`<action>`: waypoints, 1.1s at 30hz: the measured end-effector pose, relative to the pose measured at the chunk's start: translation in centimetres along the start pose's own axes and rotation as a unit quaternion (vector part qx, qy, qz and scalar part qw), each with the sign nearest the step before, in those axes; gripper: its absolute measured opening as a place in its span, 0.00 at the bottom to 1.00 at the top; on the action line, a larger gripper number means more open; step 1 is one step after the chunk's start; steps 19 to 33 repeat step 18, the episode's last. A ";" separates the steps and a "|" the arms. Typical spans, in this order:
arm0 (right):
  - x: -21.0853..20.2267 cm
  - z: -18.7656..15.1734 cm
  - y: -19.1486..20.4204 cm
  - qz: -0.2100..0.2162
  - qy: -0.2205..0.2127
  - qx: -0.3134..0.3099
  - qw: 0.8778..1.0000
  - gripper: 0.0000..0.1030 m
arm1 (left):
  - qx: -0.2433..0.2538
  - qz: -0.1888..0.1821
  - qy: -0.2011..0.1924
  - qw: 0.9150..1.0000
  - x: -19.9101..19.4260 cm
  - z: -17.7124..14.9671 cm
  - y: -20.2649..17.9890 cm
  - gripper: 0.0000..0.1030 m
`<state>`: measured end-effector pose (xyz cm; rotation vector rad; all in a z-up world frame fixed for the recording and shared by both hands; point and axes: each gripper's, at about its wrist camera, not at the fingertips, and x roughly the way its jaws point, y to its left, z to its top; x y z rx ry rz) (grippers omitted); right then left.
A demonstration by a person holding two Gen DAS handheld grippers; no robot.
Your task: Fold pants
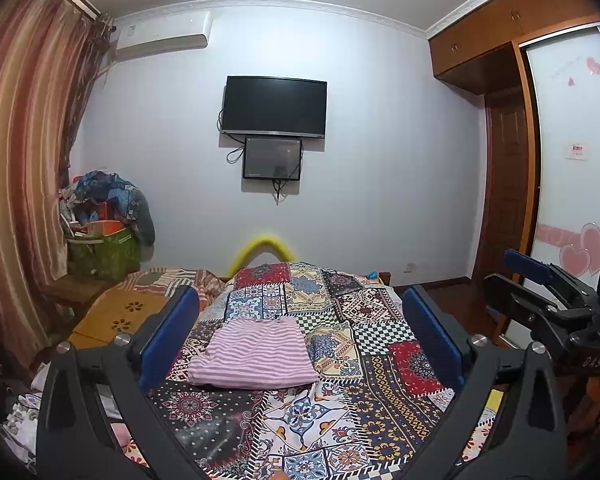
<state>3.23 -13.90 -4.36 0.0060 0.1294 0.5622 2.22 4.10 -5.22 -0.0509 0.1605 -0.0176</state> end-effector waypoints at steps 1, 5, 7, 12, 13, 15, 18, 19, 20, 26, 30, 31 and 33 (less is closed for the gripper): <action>0.0 0.0 0.0 0.000 0.000 0.000 1.000 1.00 | 0.000 -0.001 0.000 1.000 0.0 0.0 0.0 1.00; 0.0 0.0 0.0 0.000 0.000 0.000 1.000 1.00 | -0.001 -0.005 0.001 1.000 -0.1 0.0 0.3 1.00; 0.0 0.1 0.0 0.000 0.000 0.001 1.000 1.00 | 0.000 -0.005 0.001 1.000 -0.2 0.0 0.4 1.00; -0.1 0.0 -0.2 0.000 0.000 0.001 1.000 1.00 | -0.001 -0.006 0.002 1.000 -0.2 0.0 0.5 1.00; -0.1 0.1 -0.2 0.001 0.000 0.001 1.000 1.00 | -0.001 -0.006 0.002 1.000 -0.2 0.0 0.5 1.00; -0.2 0.1 -0.2 0.000 0.001 0.001 1.000 1.00 | -0.001 -0.006 0.003 1.000 -0.3 -0.1 0.6 1.00; -0.1 0.1 -0.2 0.000 0.001 0.002 1.000 1.00 | 0.000 -0.007 0.003 1.000 -0.3 -0.1 0.6 1.00; -0.1 0.1 -0.2 0.000 0.001 0.002 1.000 1.00 | 0.000 -0.007 0.003 1.000 -0.3 -0.1 0.6 1.00; -0.1 0.1 -0.2 0.000 0.001 0.002 1.000 1.00 | 0.000 -0.007 0.003 1.000 -0.3 -0.1 0.6 1.00; -0.1 0.1 -0.2 0.000 0.001 0.002 1.000 1.00 | 0.000 -0.007 0.003 1.000 -0.3 -0.1 0.6 1.00; -0.1 0.1 -0.2 0.000 0.001 0.002 1.000 1.00 | 0.000 -0.007 0.003 1.000 -0.3 -0.1 0.6 1.00; -0.1 0.1 -0.2 0.000 0.001 0.002 1.000 1.00 | 0.000 -0.007 0.003 1.000 -0.3 -0.1 0.6 1.00; -0.1 0.1 -0.2 0.000 0.001 0.002 1.000 1.00 | 0.000 -0.007 0.003 1.000 -0.3 -0.1 0.6 1.00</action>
